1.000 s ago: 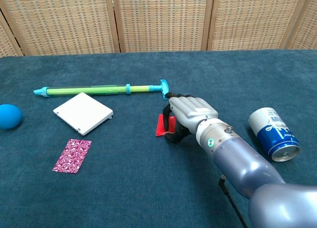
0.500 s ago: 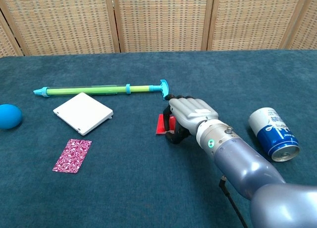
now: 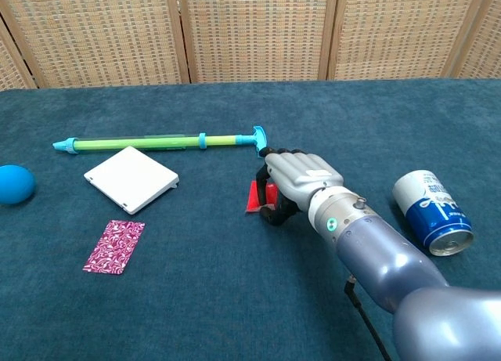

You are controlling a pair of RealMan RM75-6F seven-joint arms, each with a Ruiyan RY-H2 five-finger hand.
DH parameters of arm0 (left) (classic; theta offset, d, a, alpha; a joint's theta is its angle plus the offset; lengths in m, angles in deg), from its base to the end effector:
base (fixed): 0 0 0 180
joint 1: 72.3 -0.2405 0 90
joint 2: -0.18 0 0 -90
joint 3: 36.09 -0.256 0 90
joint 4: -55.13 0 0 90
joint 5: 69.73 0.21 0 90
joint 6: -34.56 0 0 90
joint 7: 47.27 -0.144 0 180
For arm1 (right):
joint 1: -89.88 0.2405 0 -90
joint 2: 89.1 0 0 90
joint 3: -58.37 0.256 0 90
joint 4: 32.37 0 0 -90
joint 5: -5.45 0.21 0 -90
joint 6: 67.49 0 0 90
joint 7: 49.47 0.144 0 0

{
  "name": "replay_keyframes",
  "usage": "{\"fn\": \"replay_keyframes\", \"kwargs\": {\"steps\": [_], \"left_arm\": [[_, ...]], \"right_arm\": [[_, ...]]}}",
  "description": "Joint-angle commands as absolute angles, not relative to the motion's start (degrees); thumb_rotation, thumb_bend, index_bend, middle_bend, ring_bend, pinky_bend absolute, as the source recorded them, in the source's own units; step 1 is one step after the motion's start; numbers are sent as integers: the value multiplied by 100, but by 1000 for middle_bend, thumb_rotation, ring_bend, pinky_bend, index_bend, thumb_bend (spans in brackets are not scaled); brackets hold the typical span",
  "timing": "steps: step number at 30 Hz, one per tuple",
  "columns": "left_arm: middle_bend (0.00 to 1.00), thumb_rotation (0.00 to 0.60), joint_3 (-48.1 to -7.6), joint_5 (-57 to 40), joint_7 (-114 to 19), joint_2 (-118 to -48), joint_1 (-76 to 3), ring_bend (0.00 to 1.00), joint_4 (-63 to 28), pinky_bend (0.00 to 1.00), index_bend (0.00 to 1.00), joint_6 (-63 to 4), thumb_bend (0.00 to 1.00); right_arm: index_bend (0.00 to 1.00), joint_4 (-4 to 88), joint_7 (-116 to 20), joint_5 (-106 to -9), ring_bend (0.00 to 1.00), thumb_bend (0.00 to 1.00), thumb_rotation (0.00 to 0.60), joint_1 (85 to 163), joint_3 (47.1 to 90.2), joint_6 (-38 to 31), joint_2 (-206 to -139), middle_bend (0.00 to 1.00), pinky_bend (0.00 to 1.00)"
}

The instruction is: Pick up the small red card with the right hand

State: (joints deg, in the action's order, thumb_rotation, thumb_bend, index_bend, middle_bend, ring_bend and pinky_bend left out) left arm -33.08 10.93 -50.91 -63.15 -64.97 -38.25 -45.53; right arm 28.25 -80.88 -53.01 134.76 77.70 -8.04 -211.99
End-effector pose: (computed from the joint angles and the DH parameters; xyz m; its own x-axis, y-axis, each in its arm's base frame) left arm -0.3171 0.1942 0.1557 0.4371 0.0727 0.8965 0.8970 0.0371 -0.4404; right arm -0.0835 -0.3243 -0.1456 0.3545 -0.2530 0.9002 -0.9236 -0.2447 0.2950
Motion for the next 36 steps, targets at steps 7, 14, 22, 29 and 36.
{"fn": "replay_keyframes", "kwargs": {"steps": [7,14,22,29,36], "left_arm": [[0,600,-3295,1067,-5061,-6303,-6496,0,-3819,50,0,-4545,144],[0,600,-3283,1048,-5025,-6288,-6494,0,-3809,50,0,-4537,145],[0,600,-3266,1013,-4986,-6272,-6495,0,-3807,50,0,-4530,146],[0,600,-3255,977,-4962,-6261,-6491,0,-3805,50,0,-4506,145],[0,600,-3242,953,-4971,-6238,-6505,0,-3826,50,0,-4530,144]], "right_arm": [[631,2785,-8125,-5266,0,601,600,13561,7836,-849,-21228,118,0],[636,2711,-8156,-5250,0,602,600,13667,7911,-893,-21252,120,0],[647,2646,-8233,-5215,0,602,600,13832,8050,-921,-21257,124,0],[645,2541,-8294,-5147,0,598,600,13985,8175,-978,-21268,129,0],[647,2225,-8301,-5039,0,598,600,14202,8341,-1141,-21308,134,0]]}}
